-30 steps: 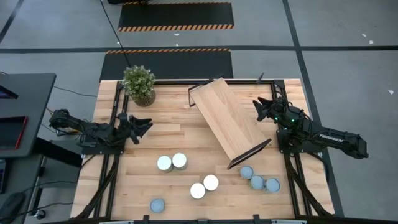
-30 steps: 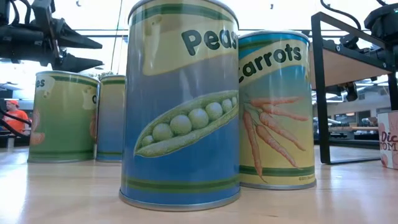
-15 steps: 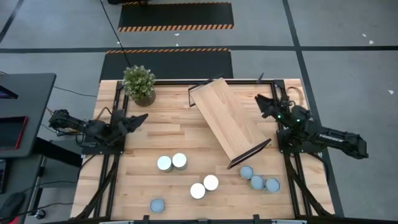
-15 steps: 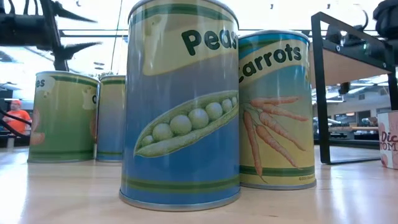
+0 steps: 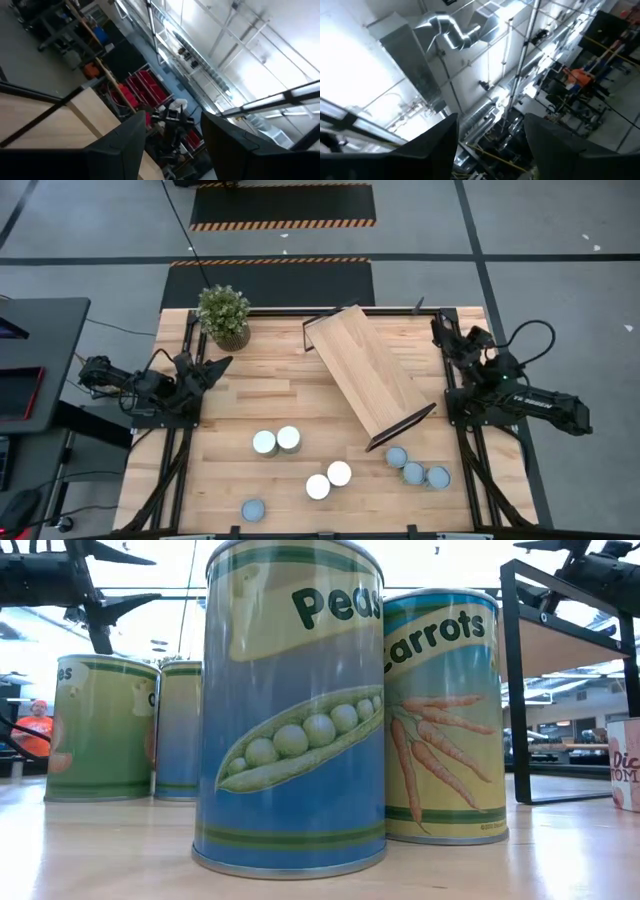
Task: Pick and place cans onto a shelf
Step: Put the canned oranges on the shelf
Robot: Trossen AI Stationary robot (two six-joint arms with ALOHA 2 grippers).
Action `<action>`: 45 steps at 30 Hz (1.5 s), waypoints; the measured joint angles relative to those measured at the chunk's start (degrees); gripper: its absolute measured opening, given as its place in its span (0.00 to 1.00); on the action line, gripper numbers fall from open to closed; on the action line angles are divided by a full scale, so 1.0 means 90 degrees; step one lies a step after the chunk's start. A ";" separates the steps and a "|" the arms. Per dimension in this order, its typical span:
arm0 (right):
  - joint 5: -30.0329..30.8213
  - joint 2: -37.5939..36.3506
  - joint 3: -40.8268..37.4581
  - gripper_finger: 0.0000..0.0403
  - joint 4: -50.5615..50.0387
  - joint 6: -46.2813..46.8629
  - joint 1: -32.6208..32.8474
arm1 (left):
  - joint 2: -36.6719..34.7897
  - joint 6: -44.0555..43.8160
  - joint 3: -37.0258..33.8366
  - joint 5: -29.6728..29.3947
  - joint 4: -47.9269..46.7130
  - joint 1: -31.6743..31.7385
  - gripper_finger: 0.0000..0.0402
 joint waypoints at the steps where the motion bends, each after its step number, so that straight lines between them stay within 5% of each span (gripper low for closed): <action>1: 0.0107 0.0005 0.0000 0.58 -0.0022 0.0052 0.0000 | 0.0000 -0.0036 0.0000 0.0002 0.0031 0.0000 0.49; 9: 0.0630 0.0009 0.0001 0.58 0.0036 0.0756 0.0000 | 0.0000 -0.0245 0.0001 0.0985 0.0661 0.0000 0.49; 15: -0.0547 0.0246 0.0894 0.58 -0.1452 0.0459 0.0032 | 0.0141 -0.0194 0.0489 0.1179 0.0203 -0.0006 0.49; 24: -0.1601 0.1554 0.3772 0.58 -0.6440 -0.0856 0.0229 | 0.0964 -0.0285 0.2855 0.1461 -0.4606 -0.0007 0.49; 28: -0.1977 0.2301 0.4917 0.58 -0.7923 -0.1304 0.0438 | 0.1529 -0.0438 0.3580 0.1662 -0.5766 -0.0007 0.49; 36: -0.2105 0.3532 0.6148 0.58 -0.9054 -0.1589 0.1530 | 0.2381 -0.0490 0.3859 0.1736 -0.5959 -0.0007 0.64; 45: -0.1327 0.4837 0.6791 0.58 -0.9161 -0.1240 0.3434 | 0.2506 -0.0773 0.3861 0.2394 -0.5765 -0.0007 0.72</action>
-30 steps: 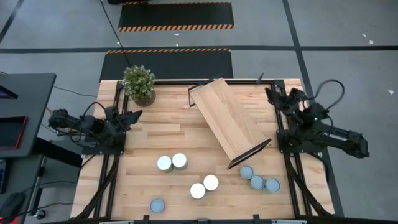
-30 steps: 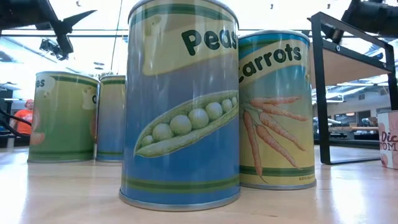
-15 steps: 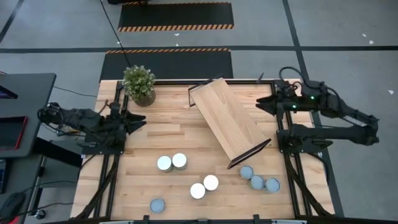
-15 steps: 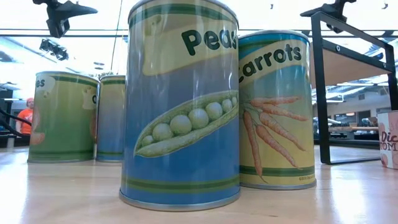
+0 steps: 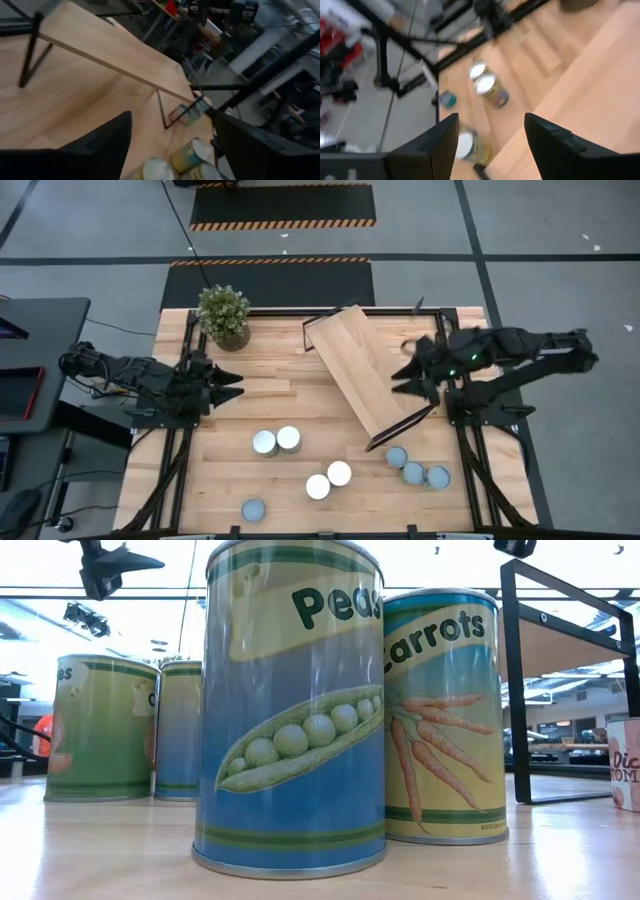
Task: Pick and place cans onto a shelf
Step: Put the canned oranges on the shelf
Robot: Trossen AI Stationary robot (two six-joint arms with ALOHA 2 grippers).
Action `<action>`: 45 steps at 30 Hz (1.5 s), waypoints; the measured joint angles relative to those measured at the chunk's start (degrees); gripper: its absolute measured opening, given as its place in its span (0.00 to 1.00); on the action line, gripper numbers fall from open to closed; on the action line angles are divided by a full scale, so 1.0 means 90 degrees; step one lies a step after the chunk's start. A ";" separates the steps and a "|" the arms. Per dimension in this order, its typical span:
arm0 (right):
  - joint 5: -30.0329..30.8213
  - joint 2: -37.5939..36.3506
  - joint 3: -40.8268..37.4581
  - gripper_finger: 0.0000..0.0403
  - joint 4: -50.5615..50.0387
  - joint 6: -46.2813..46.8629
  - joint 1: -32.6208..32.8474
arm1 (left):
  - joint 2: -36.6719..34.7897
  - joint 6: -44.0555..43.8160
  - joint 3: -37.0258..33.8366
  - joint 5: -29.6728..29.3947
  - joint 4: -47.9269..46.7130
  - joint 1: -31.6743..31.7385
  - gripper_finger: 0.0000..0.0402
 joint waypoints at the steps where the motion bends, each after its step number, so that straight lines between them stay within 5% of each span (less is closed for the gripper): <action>1: 0.0064 0.0148 0.0069 0.58 -0.0036 0.0085 0.0216 | -0.0002 0.0000 0.0000 0.0011 0.0010 0.0000 0.72; 10: 0.0588 0.1207 0.0838 0.58 -0.1337 0.1428 0.2020 | -0.0005 0.0270 0.0000 -0.0035 -0.0033 0.0000 0.72; 23: 0.0875 0.1935 0.0880 0.58 -0.3465 0.4698 0.4441 | -0.0002 0.1357 0.0003 -0.1346 0.0092 0.0005 0.72; 31: 0.0004 0.2290 0.0307 0.58 -0.3043 0.5414 0.5147 | -0.0002 0.1659 0.0003 -0.1503 0.0210 0.0007 0.72; 45: -0.0050 0.2291 -0.1010 0.64 -0.1981 0.5885 0.5706 | 0.0227 0.1702 0.0006 -0.1233 0.0185 0.0005 0.72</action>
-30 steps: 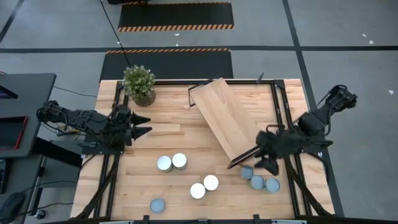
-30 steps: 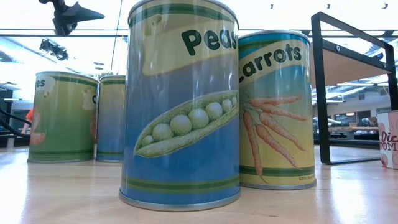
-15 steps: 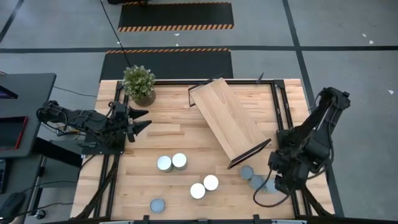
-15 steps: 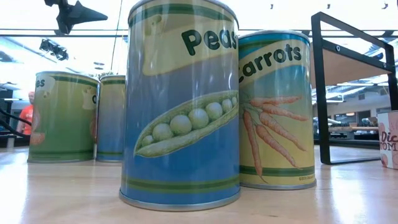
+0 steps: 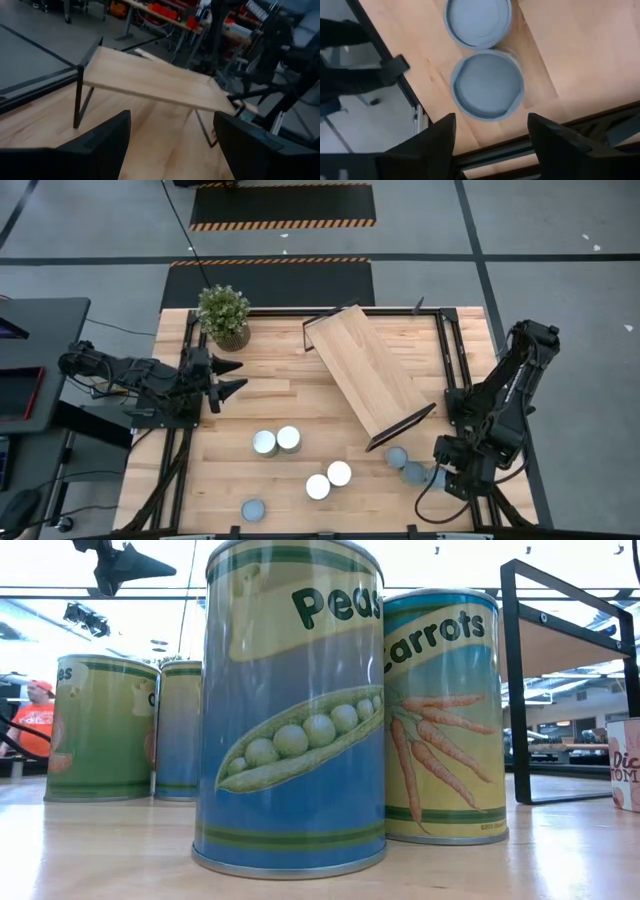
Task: Pick and place cans onto a shelf
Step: Put the canned oranges on the shelf
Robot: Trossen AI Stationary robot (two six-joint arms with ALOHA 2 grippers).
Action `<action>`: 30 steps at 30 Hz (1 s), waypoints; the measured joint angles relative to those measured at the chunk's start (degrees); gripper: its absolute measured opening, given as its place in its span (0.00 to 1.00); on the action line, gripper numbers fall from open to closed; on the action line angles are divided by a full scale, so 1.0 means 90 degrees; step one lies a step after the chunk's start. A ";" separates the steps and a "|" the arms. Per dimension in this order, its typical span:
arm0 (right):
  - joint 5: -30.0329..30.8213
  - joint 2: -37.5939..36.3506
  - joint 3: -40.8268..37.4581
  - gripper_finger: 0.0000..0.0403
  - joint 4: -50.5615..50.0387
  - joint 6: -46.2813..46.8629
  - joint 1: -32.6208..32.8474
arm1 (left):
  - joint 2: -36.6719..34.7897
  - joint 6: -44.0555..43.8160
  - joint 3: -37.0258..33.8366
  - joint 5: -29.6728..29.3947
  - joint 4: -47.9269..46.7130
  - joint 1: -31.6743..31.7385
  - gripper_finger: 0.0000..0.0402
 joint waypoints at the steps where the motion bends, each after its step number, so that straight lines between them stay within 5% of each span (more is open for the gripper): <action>1: -0.0085 0.0000 -0.0012 0.66 0.0014 -0.0086 -0.0040 | 0.0039 -0.0002 0.0000 0.0057 0.0015 0.0000 0.72; 13: -0.0578 0.0014 -0.0038 0.95 0.0034 -0.1342 -0.0852 | 0.0267 -0.0019 0.0002 0.0112 0.0068 0.0007 0.72; 17: -0.0489 0.0063 -0.0038 0.96 0.0077 -0.1623 -0.1205 | 0.0268 -0.0017 0.0002 0.0114 0.0063 0.0007 0.72; 23: 0.0579 0.0323 -0.0036 0.95 0.0605 -0.2483 -0.1301 | 0.0268 -0.0038 0.0002 0.0114 0.0063 0.0007 0.72; 30: 0.0773 0.1252 0.0608 0.94 0.0465 -0.3443 -0.1356 | 0.0268 -0.0336 0.0000 0.0430 0.0062 0.0010 0.72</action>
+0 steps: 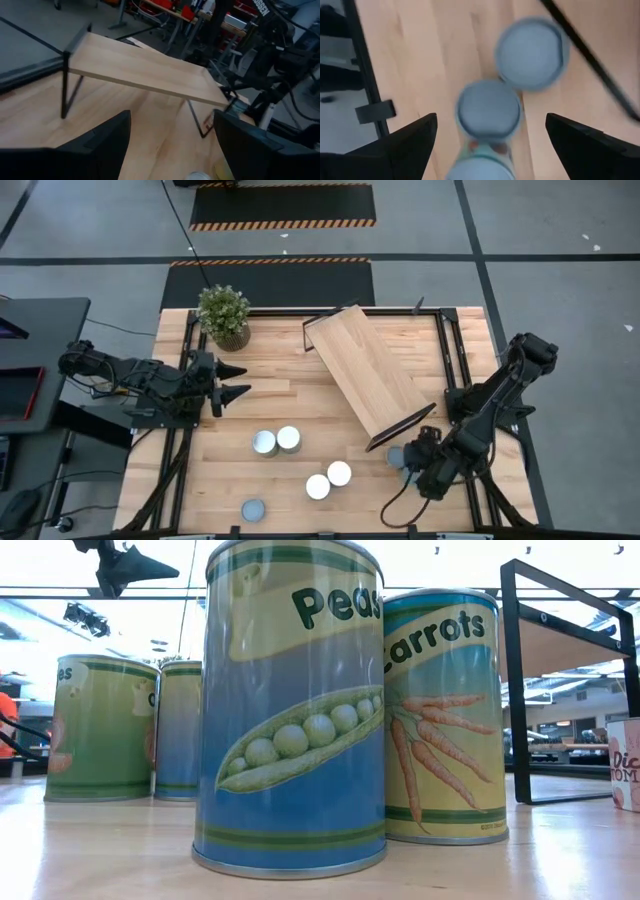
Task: Pick and place cans onto a shelf
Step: Put the canned oranges on the shelf
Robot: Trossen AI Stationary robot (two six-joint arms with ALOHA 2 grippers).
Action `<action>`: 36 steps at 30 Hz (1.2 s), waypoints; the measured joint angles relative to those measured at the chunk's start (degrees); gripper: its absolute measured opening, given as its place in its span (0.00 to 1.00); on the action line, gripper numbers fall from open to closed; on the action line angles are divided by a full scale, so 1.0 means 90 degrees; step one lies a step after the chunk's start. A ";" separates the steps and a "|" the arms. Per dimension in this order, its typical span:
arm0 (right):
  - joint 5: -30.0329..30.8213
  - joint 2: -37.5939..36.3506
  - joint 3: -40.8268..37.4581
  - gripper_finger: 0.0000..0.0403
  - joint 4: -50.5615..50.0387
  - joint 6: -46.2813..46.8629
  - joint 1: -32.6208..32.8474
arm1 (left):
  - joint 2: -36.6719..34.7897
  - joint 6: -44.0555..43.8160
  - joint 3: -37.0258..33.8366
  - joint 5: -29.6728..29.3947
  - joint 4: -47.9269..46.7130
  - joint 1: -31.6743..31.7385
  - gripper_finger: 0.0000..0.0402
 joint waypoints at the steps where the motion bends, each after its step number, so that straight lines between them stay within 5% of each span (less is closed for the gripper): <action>1: 0.0115 0.0141 0.0196 0.94 -0.0042 -0.0171 -0.0006 | 0.0000 -0.0005 0.0000 0.0064 0.0002 0.0000 0.72; 10: 0.0975 0.0616 0.1049 0.94 -0.0245 -0.0509 0.0050 | 0.0143 -0.0206 -0.0002 0.0811 0.0008 0.0000 0.72; 20: -0.0044 0.0630 0.1189 0.94 0.0235 -0.0534 -0.0099 | 0.1586 -0.0459 -0.0002 0.3015 -0.0278 -0.0057 0.72; 25: -0.0022 0.0630 0.1790 0.94 -0.0353 -0.0640 -0.0132 | 0.2053 -0.0791 -0.0004 0.3982 -0.1113 -0.0288 0.72; 36: 0.0923 0.0623 0.3047 0.94 -0.1795 -0.0933 -0.0256 | 0.2716 -0.0468 -0.0007 0.4298 -0.1819 -0.0967 0.72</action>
